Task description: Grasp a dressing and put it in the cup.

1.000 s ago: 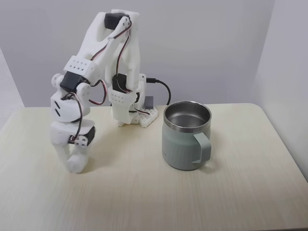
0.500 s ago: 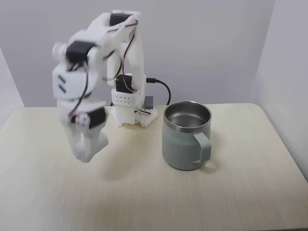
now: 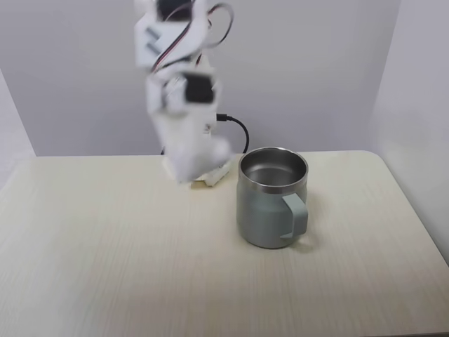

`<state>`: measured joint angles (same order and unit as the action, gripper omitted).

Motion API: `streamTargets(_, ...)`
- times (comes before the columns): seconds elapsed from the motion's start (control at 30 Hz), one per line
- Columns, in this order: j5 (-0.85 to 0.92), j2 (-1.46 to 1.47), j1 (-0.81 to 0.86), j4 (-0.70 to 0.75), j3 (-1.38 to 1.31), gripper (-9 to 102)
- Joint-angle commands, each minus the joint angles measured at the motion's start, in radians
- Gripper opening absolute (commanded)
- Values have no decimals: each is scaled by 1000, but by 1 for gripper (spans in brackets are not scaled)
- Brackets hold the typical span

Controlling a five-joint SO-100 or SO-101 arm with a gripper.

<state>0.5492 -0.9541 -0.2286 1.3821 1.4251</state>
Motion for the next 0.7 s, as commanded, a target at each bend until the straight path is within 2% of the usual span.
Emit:
streamTargets(0.0, -94, 71, -135, 57, 64, 0)
streamTargets(0.37, -259, 61, -495, 101, -29, 0)
streamTargets(0.67, -256, 83, -531, 51, -209, 0)
